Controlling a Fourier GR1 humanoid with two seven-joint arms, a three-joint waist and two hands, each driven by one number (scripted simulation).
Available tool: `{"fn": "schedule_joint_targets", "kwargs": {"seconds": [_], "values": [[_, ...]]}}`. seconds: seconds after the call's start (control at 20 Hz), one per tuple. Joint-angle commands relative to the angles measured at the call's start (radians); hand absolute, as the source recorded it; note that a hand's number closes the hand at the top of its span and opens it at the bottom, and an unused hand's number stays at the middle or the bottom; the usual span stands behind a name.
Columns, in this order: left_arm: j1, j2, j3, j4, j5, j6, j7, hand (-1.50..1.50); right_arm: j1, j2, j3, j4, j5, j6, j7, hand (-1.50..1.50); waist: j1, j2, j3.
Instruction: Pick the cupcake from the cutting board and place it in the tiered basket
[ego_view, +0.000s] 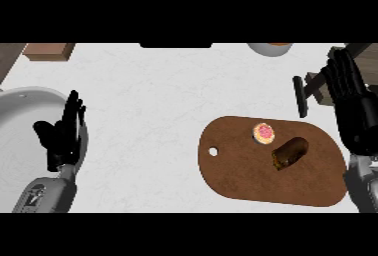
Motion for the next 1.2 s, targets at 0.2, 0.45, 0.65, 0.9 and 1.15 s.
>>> {"fn": "schedule_joint_targets", "kwargs": {"seconds": [0.2,0.45,0.65,0.9,1.15], "values": [[0.110,0.112,0.015,0.050,0.033,-0.125,0.010,0.00,0.203,0.370,-0.152,0.059,-0.284,-0.102,-0.249,1.50,-0.012,-0.008,0.038],[0.188,0.133,-0.031,0.025,0.065,-0.196,0.024,0.00,0.223,0.381,-0.177,0.036,-0.290,-0.294,-0.542,-1.50,0.006,-0.010,0.027],[0.184,0.176,-0.019,-0.001,0.069,-0.228,0.021,0.00,0.365,0.383,-0.107,0.226,-0.048,-0.498,-0.445,-1.50,0.036,0.009,0.013],[0.185,0.184,-0.031,-0.004,0.077,-0.264,0.039,0.00,0.466,0.262,0.029,0.321,0.151,-0.589,-0.224,-1.50,0.048,0.003,0.007],[0.180,0.187,-0.020,-0.003,0.076,-0.276,0.051,0.00,0.416,0.147,0.148,0.255,0.175,-0.453,0.046,-1.50,0.049,-0.006,0.009]]}}
